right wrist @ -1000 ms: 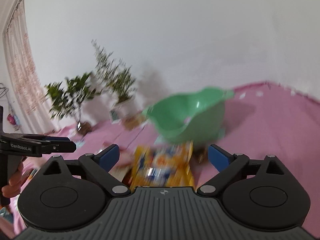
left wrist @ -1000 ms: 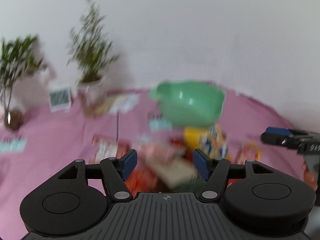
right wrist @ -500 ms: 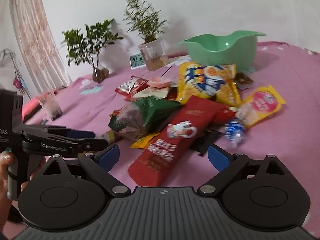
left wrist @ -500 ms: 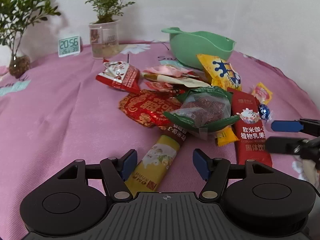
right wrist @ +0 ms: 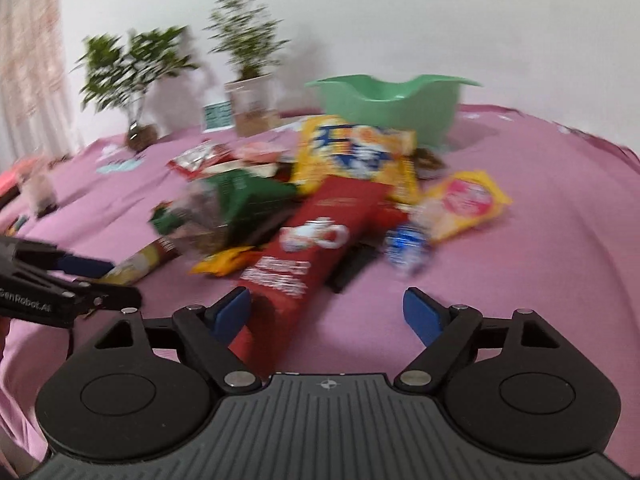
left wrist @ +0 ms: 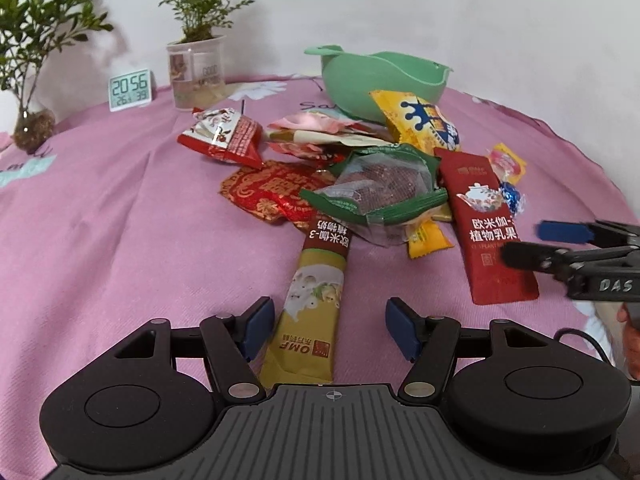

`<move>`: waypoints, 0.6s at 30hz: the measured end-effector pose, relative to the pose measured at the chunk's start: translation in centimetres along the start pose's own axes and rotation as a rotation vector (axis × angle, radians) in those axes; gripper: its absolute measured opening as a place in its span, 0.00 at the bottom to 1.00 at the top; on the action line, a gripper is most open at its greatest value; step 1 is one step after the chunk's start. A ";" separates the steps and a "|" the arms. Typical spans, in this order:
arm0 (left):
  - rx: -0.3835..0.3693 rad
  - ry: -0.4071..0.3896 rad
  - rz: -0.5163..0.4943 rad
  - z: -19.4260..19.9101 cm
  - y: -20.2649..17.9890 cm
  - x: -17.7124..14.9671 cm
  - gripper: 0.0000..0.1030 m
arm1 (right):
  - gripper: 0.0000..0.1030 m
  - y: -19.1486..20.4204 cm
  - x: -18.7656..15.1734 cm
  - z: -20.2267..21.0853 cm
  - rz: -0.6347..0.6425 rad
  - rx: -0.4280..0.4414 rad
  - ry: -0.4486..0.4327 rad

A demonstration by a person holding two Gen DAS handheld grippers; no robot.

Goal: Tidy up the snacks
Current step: 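Grasp the gold stick packet with the left tool while the right tool grasps the red OMF packet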

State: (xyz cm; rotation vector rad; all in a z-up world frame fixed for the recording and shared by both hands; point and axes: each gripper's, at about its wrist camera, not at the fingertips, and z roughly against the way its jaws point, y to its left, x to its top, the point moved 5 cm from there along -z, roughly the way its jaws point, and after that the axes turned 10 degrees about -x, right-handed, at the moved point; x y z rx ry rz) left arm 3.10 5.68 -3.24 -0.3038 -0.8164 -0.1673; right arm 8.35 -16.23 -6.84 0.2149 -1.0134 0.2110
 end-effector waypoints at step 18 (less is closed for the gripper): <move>0.055 -0.016 0.007 0.2 0.3 0.1 0.94 | 0.82 4.9 2.0 -3.5 0.126 -0.019 -0.042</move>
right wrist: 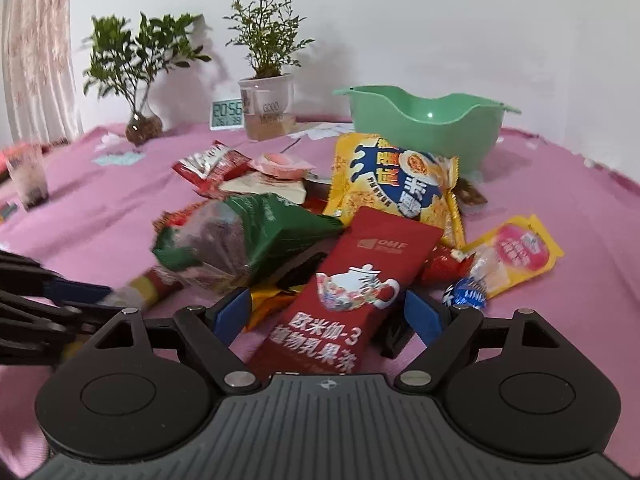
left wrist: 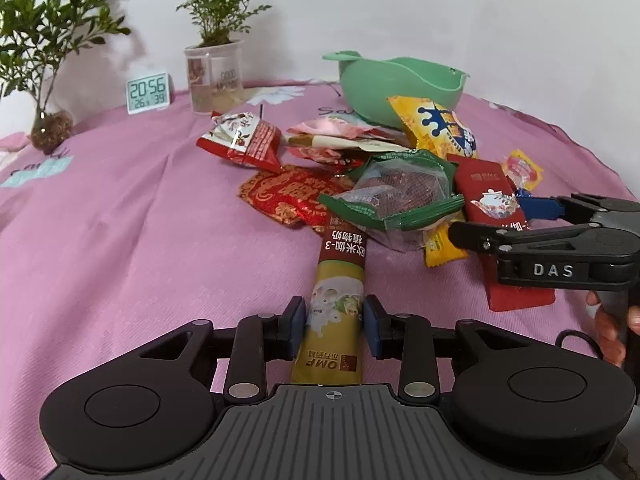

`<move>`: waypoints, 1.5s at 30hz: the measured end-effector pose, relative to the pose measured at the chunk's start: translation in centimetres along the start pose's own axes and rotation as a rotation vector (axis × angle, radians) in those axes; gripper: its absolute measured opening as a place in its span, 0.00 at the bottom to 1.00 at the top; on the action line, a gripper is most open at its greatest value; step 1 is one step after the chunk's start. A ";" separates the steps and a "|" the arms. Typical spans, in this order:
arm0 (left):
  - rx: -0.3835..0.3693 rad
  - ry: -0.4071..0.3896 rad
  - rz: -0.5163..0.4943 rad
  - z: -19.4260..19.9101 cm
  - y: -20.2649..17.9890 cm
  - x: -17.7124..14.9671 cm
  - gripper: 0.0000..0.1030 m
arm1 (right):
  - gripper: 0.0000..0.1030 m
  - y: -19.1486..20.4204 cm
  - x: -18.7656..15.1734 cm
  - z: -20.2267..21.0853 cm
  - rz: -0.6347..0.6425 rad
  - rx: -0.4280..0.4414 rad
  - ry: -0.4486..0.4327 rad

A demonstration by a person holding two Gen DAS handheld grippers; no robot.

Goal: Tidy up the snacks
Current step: 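Grasp the gold stick packet with the left tool while the right tool grasps the red OMF packet, then carry both packets to the green bowl and open both tools to release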

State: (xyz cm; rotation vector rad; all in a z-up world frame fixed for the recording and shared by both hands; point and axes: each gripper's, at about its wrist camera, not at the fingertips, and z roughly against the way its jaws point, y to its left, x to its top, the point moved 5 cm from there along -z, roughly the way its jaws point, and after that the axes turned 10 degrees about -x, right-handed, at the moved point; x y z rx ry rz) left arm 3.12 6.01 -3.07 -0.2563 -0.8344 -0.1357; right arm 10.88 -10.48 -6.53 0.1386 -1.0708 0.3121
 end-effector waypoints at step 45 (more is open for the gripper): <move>0.010 -0.183 -0.059 3.9 -2.4 8.4 0.91 | 0.50 -8.6 4.7 3.2 -0.182 0.030 -0.181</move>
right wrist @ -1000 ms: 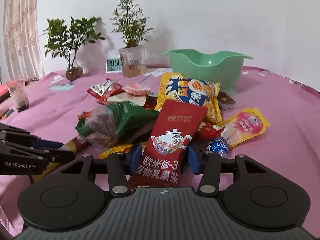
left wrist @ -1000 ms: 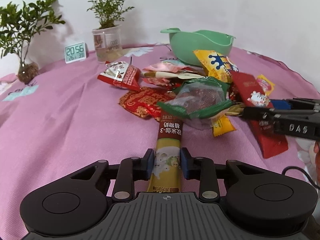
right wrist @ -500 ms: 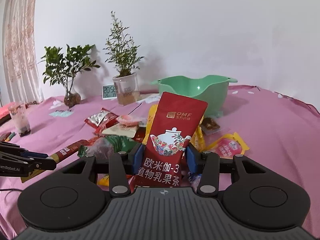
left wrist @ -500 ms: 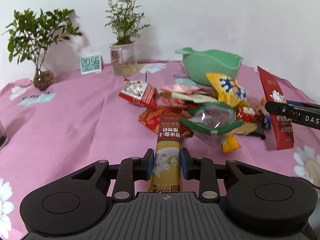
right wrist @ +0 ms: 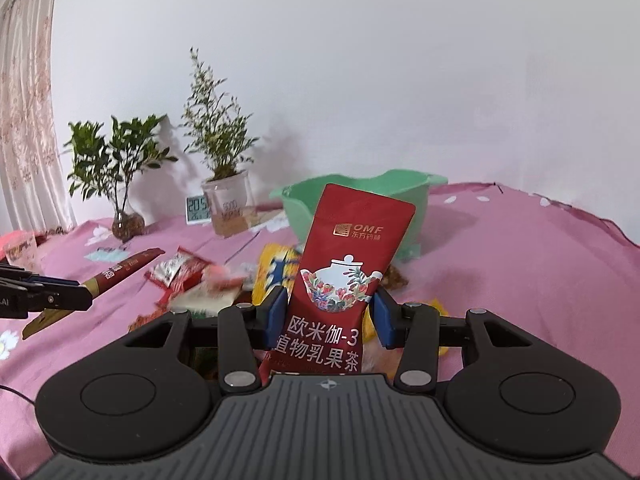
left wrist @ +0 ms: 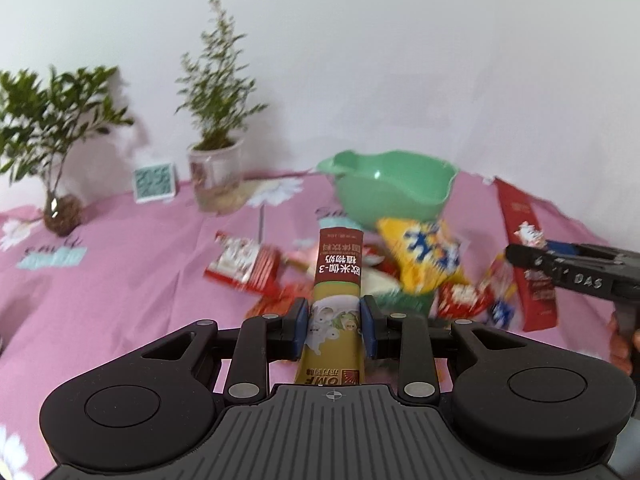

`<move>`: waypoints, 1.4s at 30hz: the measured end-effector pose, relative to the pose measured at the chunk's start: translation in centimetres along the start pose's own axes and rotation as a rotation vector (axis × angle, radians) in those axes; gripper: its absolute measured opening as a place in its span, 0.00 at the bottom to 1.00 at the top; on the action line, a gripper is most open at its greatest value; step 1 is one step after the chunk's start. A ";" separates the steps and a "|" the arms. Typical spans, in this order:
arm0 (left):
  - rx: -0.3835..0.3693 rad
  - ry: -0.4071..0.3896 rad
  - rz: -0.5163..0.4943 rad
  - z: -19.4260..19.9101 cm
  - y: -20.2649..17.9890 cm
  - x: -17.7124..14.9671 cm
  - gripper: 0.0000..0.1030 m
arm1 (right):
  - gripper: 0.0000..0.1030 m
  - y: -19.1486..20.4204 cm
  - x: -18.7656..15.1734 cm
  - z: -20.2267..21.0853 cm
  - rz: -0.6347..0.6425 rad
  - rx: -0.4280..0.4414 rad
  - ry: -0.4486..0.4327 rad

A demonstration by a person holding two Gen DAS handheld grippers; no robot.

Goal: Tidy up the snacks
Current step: 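Carry both packets to the green bowl and open both tools to release, then move both open tools back over the snack pile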

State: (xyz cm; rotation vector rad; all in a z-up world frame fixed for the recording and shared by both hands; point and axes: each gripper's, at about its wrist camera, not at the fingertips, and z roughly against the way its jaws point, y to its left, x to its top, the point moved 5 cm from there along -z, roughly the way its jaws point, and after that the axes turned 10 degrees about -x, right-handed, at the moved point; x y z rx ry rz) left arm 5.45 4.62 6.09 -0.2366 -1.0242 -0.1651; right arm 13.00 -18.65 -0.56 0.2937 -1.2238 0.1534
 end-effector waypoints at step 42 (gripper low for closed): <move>-0.116 0.009 0.245 -14.6 1.2 12.7 1.00 | 0.81 -3.4 9.4 -12.0 -0.097 0.073 0.049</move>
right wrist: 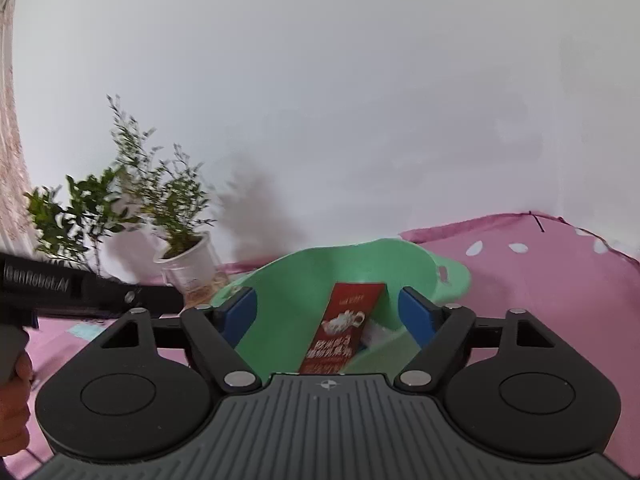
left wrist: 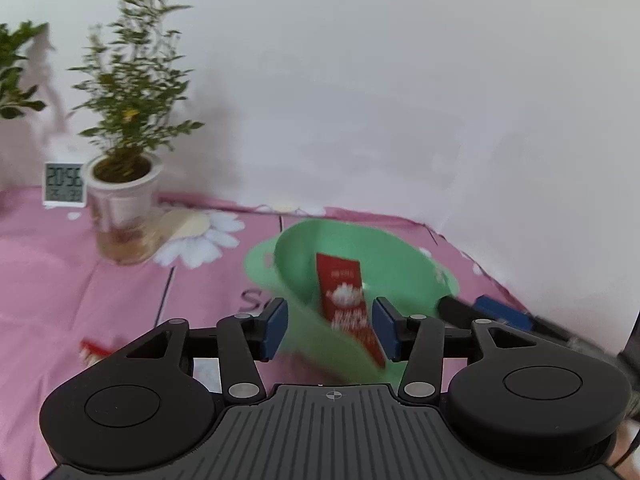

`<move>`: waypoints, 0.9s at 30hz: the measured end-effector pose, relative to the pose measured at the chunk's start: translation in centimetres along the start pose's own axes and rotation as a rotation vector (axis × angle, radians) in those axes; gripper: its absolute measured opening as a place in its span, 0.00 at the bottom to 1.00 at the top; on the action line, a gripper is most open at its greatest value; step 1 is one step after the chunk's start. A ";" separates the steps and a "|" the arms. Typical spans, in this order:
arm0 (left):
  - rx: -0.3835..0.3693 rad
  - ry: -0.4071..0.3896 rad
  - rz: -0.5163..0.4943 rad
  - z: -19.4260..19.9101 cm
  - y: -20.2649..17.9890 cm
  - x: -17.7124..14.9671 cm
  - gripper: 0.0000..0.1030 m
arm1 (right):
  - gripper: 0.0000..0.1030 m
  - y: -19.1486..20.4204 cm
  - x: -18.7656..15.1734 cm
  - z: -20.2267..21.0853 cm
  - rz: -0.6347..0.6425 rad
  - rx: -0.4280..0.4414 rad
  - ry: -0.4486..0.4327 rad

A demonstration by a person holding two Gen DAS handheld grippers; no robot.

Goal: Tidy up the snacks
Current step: 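Move both open tools back over the snack pile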

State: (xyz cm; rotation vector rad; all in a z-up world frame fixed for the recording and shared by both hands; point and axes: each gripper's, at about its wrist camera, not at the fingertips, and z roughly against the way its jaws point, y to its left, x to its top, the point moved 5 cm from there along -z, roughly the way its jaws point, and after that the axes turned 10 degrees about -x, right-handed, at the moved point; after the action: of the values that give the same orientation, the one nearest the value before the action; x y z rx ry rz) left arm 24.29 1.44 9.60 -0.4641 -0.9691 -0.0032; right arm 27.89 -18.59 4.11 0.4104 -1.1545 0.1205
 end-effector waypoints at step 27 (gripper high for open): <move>-0.068 0.159 -0.174 10.4 -4.3 -19.0 1.00 | 0.65 0.6 -14.8 11.0 0.018 -0.030 0.187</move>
State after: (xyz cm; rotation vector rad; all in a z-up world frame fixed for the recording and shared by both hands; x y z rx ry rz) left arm 4.27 -2.32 1.11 -0.4334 -0.8517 -0.2276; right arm 12.15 -20.45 -5.40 0.3543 -0.9745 0.1533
